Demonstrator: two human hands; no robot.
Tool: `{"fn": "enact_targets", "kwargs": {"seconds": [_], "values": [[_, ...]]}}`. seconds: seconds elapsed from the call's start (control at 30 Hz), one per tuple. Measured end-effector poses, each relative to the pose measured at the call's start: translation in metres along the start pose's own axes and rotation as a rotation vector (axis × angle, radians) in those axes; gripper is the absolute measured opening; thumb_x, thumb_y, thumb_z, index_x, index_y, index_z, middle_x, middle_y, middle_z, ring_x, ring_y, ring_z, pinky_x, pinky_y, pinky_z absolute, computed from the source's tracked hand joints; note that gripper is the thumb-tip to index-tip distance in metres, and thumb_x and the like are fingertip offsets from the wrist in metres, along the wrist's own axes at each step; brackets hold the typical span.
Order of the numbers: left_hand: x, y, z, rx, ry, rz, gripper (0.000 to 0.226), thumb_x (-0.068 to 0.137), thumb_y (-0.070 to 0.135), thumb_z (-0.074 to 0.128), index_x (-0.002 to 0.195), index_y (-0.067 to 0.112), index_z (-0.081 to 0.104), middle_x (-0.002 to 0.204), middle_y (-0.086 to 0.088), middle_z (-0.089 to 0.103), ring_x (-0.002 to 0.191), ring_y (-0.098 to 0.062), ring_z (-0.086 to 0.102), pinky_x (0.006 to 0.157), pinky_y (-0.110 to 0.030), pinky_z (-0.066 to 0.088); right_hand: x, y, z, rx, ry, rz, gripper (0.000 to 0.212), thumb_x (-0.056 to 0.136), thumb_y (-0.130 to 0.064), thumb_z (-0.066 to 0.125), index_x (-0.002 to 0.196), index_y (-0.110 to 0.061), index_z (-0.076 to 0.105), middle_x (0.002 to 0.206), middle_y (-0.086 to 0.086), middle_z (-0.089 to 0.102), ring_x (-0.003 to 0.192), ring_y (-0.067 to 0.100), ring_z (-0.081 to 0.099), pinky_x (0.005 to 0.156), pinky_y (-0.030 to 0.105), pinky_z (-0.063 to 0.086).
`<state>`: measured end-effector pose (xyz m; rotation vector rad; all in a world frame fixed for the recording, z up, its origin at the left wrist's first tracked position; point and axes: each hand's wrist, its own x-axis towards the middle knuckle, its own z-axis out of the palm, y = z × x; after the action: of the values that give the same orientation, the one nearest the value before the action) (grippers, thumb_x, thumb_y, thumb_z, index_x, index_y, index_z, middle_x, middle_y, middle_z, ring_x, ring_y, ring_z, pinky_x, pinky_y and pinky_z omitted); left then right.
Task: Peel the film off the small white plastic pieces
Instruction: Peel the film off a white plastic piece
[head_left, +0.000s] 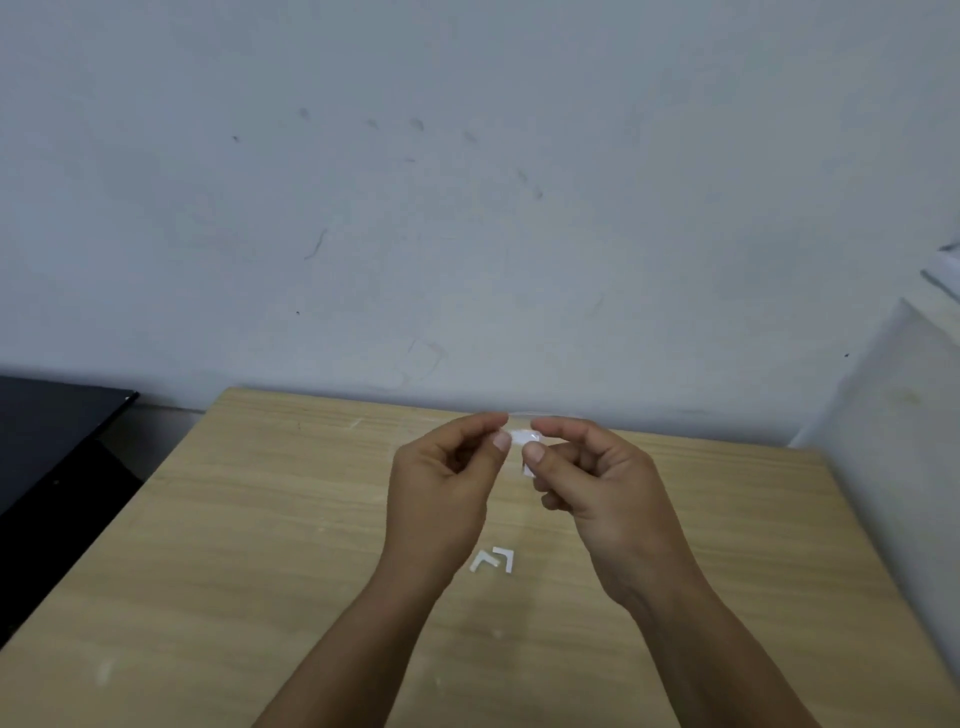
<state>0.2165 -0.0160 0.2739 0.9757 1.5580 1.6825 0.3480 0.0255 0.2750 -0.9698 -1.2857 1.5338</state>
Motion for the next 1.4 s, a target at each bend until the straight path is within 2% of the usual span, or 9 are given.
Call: {"fn": "enact_targets", "kwargs": {"seconds": [0.23, 0.37, 0.77, 0.97, 1.03, 1.13, 1.2, 1.3, 1.4], "values": [[-0.010, 0.026, 0.015, -0.205, -0.040, -0.121, 0.019, 0.081, -0.006, 0.067, 0.087, 0.012, 0.073, 0.064, 0.003, 0.061, 0.062, -0.011, 0.056, 0.071, -0.028, 0.048, -0.015, -0.014, -0.009, 0.039, -0.003, -0.020, 0.014, 0.085, -0.009, 0.074, 0.094, -0.019, 0.075, 0.076, 0.008, 0.073, 0.069, 0.015, 0.064, 0.063, 0.027, 0.051], [-0.007, 0.038, 0.017, -0.210, -0.037, -0.151, 0.021, 0.079, -0.005, 0.063, 0.077, 0.012, 0.074, 0.064, -0.003, 0.058, 0.063, -0.017, 0.044, 0.067, -0.029, 0.047, -0.019, -0.019, -0.002, 0.051, 0.039, -0.052, 0.011, 0.086, -0.006, 0.072, 0.092, -0.015, 0.074, 0.074, 0.010, 0.071, 0.067, 0.017, 0.065, 0.061, 0.027, 0.050], [0.004, 0.057, 0.003, -0.249, -0.112, -0.238, 0.026, 0.079, -0.006, 0.057, 0.070, 0.010, 0.075, 0.063, -0.008, 0.059, 0.055, -0.014, 0.047, 0.063, -0.028, 0.045, -0.014, -0.031, 0.017, 0.022, 0.188, -0.096, 0.013, 0.087, -0.009, 0.069, 0.086, -0.019, 0.077, 0.070, 0.002, 0.070, 0.068, 0.010, 0.062, 0.060, 0.025, 0.049], [0.007, 0.052, -0.004, -0.325, -0.194, -0.324, 0.028, 0.083, -0.006, 0.056, 0.085, 0.012, 0.077, 0.068, -0.005, 0.057, 0.059, -0.012, 0.049, 0.063, -0.026, 0.048, -0.011, -0.035, 0.023, -0.064, 0.221, -0.143, 0.021, 0.090, -0.007, 0.064, 0.090, -0.022, 0.079, 0.073, 0.003, 0.072, 0.066, 0.007, 0.063, 0.059, 0.020, 0.051], [0.005, 0.051, -0.005, -0.236, -0.192, -0.251, 0.027, 0.084, -0.002, 0.060, 0.088, 0.017, 0.079, 0.068, -0.003, 0.058, 0.062, -0.012, 0.050, 0.065, -0.025, 0.049, -0.010, -0.035, 0.024, -0.114, 0.226, -0.160, 0.024, 0.092, -0.006, 0.061, 0.091, -0.023, 0.078, 0.070, 0.000, 0.071, 0.064, 0.004, 0.062, 0.058, 0.019, 0.050], [0.001, 0.051, -0.007, 0.099, -0.160, 0.032, 0.019, 0.084, 0.008, 0.067, 0.085, 0.024, 0.077, 0.067, 0.008, 0.067, 0.058, -0.002, 0.054, 0.058, -0.014, 0.045, -0.009, -0.035, 0.024, -0.251, 0.213, -0.194, 0.025, 0.094, -0.012, 0.060, 0.093, -0.031, 0.077, 0.068, 0.004, 0.067, 0.060, 0.008, 0.057, 0.053, 0.026, 0.048], [0.001, 0.054, -0.010, 0.190, -0.159, 0.141, 0.011, 0.081, 0.014, 0.073, 0.082, 0.025, 0.075, 0.068, 0.009, 0.068, 0.057, 0.001, 0.055, 0.056, -0.011, 0.043, -0.009, -0.036, 0.023, -0.330, 0.160, -0.217, 0.023, 0.096, -0.017, 0.060, 0.100, -0.033, 0.076, 0.079, -0.005, 0.072, 0.070, 0.006, 0.062, 0.064, 0.029, 0.053], [0.009, 0.057, -0.015, 0.201, -0.193, 0.138, 0.011, 0.081, 0.017, 0.075, 0.086, 0.027, 0.074, 0.067, 0.007, 0.067, 0.058, 0.000, 0.055, 0.057, -0.012, 0.044, -0.009, -0.040, 0.021, -0.366, 0.089, -0.258, 0.025, 0.096, -0.017, 0.061, 0.110, -0.034, 0.073, 0.098, -0.017, 0.073, 0.090, -0.003, 0.066, 0.080, 0.016, 0.050], [0.015, 0.060, -0.020, 0.192, -0.306, 0.071, 0.023, 0.085, 0.021, 0.072, 0.104, 0.032, 0.072, 0.069, 0.003, 0.066, 0.062, -0.007, 0.057, 0.064, -0.021, 0.050, -0.010, -0.042, 0.021, -0.332, 0.104, -0.284, 0.030, 0.097, -0.013, 0.059, 0.118, -0.031, 0.067, 0.087, -0.013, 0.072, 0.068, -0.001, 0.060, 0.067, 0.012, 0.047]]}}
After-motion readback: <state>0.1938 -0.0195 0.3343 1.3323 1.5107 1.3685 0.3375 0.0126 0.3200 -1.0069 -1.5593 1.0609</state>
